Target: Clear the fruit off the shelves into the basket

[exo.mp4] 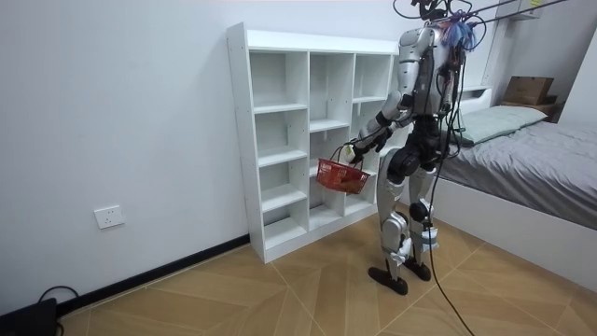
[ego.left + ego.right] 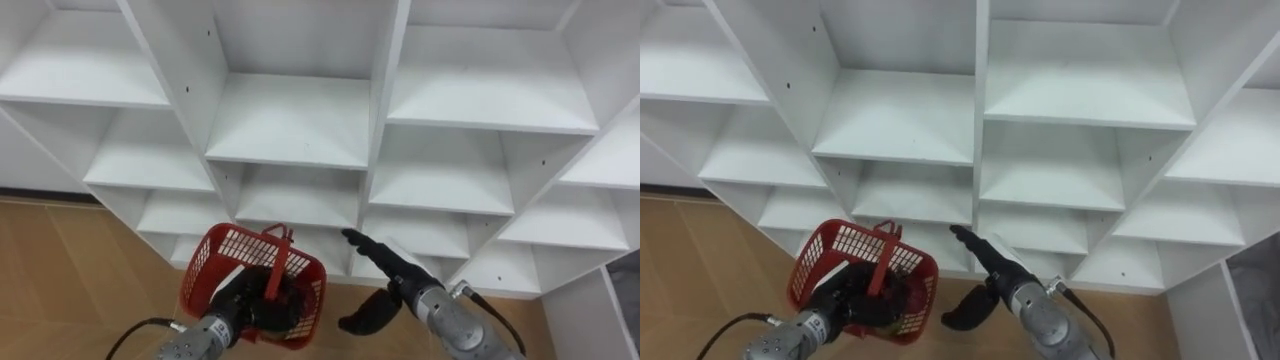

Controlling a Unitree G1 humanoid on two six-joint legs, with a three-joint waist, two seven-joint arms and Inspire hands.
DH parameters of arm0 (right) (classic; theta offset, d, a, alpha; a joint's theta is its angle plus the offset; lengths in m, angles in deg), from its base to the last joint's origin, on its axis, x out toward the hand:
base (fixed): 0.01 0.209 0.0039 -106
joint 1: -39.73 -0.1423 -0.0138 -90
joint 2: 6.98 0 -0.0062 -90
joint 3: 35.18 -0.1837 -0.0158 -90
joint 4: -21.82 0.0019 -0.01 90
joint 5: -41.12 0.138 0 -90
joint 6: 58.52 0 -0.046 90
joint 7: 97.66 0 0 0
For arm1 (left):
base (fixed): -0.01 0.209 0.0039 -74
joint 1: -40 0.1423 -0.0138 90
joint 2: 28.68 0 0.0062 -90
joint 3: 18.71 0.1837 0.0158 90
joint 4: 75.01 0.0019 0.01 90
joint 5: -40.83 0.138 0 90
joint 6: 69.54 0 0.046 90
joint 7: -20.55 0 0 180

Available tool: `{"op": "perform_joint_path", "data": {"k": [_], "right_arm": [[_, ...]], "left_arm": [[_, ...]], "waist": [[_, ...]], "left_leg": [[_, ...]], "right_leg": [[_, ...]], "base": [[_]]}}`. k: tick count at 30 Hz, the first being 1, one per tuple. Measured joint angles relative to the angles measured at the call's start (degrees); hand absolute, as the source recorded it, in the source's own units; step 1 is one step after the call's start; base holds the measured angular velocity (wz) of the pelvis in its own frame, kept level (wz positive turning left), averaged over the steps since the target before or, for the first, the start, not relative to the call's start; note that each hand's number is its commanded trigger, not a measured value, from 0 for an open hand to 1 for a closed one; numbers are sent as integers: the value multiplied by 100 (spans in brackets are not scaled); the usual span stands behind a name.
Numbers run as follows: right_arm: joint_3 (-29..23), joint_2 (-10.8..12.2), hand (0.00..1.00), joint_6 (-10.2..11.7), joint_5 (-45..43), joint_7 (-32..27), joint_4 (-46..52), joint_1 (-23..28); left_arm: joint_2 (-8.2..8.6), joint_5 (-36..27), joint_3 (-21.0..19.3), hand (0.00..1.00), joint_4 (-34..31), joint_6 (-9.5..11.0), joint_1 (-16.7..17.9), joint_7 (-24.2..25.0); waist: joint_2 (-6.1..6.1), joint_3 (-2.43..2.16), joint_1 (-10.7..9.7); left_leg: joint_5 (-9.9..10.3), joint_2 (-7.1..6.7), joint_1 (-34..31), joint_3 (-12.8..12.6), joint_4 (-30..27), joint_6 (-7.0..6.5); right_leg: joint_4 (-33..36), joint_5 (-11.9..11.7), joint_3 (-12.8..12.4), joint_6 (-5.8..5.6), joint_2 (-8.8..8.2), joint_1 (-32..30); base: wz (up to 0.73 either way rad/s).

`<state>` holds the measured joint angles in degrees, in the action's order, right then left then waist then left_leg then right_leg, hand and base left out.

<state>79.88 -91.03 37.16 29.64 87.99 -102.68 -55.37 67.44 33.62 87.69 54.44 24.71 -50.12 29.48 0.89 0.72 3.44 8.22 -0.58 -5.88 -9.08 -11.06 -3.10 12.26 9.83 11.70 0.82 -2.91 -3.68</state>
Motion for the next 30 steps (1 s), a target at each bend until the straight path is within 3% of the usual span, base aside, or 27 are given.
{"op": "perform_joint_path", "data": {"k": [12, 18, 23, 30], "right_arm": [[-57, -151, 0, 6, -16, -74, 93, 210], [-185, -150, 0, -1, -37, -103, 118, 496], [-699, -125, 0, 28, 72, -150, 204, 895], [-1329, -139, 0, 105, 292, -498, -477, 1341]], "left_arm": [[-18, 40, -20, 100, 180, 5, 237, -162], [-12, 74, -261, 100, 180, -10, 395, -142], [-6, 68, -554, 100, 183, -7, 759, -217], [-32, 56, -997, 100, 674, 14, 1197, -288]], "waist": [[58, 4, -17], [90, 1, -13], [136, -33, -36], [160, -64, -110]], "left_leg": [[2, -5, 65, -1, 37, 3], [2, -6, 140, -13, 54, 4], [36, -10, 338, -19, 82, 11], [94, -17, 654, -3, 159, 34]], "right_leg": [[-56, -2, -7, -4, 7, 76], [-64, 0, -25, -7, 10, 143], [-162, 11, -31, -20, 15, 334], [-277, 24, -32, -40, 37, 666]], "base": [[0], [0], [0], [0]]}}
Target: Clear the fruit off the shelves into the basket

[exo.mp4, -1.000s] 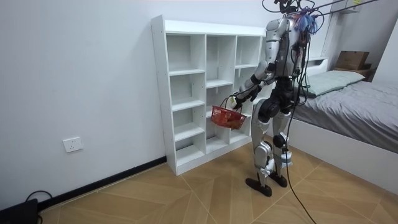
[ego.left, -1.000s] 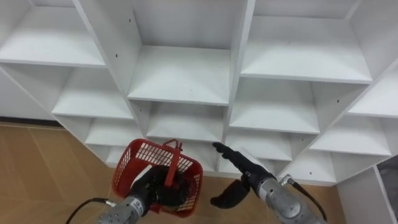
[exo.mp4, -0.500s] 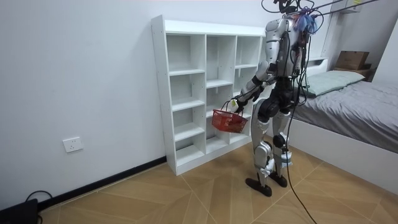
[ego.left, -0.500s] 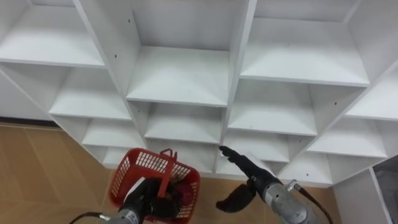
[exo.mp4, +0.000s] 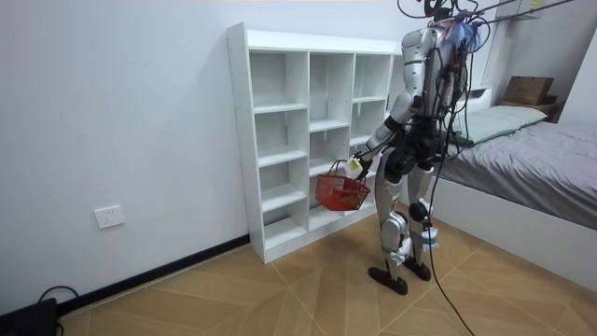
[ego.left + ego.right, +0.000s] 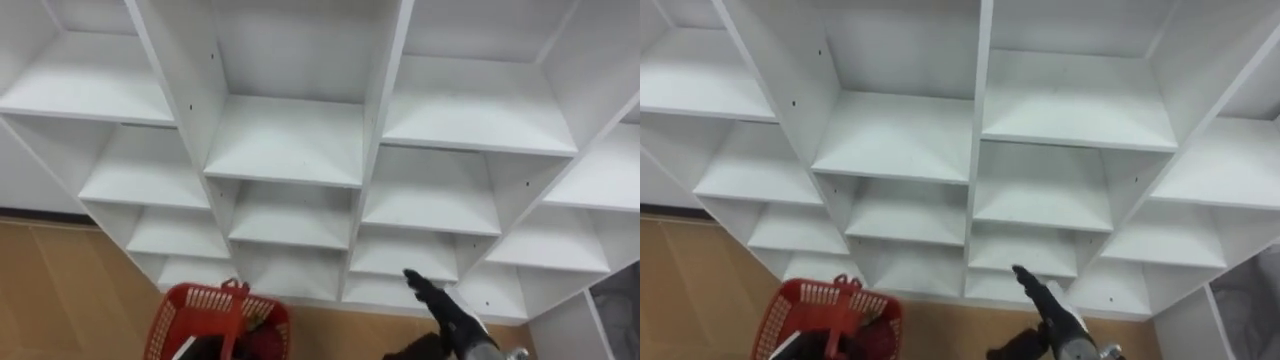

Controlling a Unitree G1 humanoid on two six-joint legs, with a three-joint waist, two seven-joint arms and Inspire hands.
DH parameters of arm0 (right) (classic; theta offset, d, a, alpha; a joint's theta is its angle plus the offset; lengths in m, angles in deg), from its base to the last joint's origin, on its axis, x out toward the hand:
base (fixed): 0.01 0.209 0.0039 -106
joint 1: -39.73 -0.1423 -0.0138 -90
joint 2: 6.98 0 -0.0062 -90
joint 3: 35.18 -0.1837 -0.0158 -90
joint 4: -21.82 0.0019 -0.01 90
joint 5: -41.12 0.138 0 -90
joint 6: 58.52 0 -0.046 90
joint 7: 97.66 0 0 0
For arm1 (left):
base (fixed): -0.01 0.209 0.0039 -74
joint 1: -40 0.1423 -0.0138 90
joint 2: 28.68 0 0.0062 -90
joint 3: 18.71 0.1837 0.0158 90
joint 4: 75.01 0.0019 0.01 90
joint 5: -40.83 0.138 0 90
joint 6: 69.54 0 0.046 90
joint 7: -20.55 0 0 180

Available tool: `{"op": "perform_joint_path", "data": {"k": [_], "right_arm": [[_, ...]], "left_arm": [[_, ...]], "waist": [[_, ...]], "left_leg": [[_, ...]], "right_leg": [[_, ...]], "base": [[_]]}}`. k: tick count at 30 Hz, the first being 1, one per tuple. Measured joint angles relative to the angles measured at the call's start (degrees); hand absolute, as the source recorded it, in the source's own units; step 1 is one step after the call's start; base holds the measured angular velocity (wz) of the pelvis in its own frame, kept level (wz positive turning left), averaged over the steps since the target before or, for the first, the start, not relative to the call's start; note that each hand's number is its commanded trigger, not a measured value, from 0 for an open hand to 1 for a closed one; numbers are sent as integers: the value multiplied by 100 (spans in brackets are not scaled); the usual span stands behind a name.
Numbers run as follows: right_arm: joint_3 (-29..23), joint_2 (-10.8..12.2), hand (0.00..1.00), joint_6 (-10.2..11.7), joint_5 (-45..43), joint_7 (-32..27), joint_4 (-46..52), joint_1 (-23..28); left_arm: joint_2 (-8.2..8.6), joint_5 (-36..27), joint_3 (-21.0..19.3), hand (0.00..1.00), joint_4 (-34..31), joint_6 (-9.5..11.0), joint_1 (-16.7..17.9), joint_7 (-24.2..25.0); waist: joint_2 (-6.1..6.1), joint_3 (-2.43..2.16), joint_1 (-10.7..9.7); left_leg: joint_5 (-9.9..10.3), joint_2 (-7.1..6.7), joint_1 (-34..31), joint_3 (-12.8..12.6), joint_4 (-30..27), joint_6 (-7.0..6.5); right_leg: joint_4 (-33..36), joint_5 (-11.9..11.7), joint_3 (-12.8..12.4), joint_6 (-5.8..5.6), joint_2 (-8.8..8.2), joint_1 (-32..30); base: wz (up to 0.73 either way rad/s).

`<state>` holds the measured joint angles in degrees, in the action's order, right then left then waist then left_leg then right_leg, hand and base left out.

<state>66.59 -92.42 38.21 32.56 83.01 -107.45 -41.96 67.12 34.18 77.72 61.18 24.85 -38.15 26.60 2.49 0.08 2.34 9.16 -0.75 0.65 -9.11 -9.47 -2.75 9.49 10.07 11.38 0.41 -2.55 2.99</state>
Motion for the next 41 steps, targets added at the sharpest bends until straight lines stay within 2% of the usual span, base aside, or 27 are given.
{"op": "perform_joint_path", "data": {"k": [5, 9, 15, 19, 23, 29, 32, 35, 41], "right_arm": [[-243, 1, 0, 1, 206, -149, -406, 246], [-336, 34, 0, 67, 259, -222, -957, 305], [-754, 45, 0, 63, 542, -174, -1636, 344], [-767, 106, 0, -54, 1111, -62, -2006, 346], [-1029, 181, 0, -65, 1198, 29, -2387, 272], [-1197, 171, 0, -76, 1511, 184, -2963, 167], [-1310, 182, 0, -164, 1608, 202, -3191, 62], [-1335, 181, 0, -268, 1641, 198, -3240, -6], [-1371, 183, 0, -315, 1638, 188, -3237, -33]], "left_arm": [[9, -4, -179, 100, 498, 1, 63, -196], [9, 2, -257, 100, 590, 2, 135, -213], [48, 6, -650, 100, 739, -28, 199, -209], [94, 6, -650, 100, 965, -36, 157, -205], [107, 1, -759, 100, 1100, -80, 151, -202], [203, 11, -979, 100, 1199, -190, 171, -195], [247, 7, -1084, 100, 1293, -255, 153, -196], [249, 7, -1098, 100, 1296, -321, 144, -196], [249, 13, -1102, 100, 1294, -402, 148, -211]], "waist": [[-24, -6, -81], [-33, -2, -79], [-54, 13, -84], [-57, 18, -82], [-54, 29, -116], [-133, 28, -120], [-174, 23, -139], [-183, 22, -155], [-200, 23, -198]], "left_leg": [[47, 3, 120, -11, 10, 17], [72, 2, 216, -13, 35, 24], [78, -2, 204, -7, 40, 21], [86, -1, 208, -8, 52, 27], [99, 4, 242, -10, 52, 36], [169, 1, 312, -8, 29, 32], [180, -5, 353, -9, 32, 28], [180, -3, 375, -9, 37, 28], [181, -1, 405, -1, 40, 30]], "right_leg": [[-39, 26, -19, -1, 11, 117], [-90, 29, -29, -6, 21, 219], [-106, 33, -31, -12, 18, 216], [-135, 34, -74, -12, 34, 223], [-154, 33, -72, -11, 62, 259], [-184, 45, -54, -29, 66, 380], [-189, 55, -42, -39, 64, 397], [-187, 55, -43, -39, 67, 411], [-175, 55, -43, -39, 68, 473]], "base": [[-4], [0], [0], [0], [0], [0], [0], [0], [0]]}}
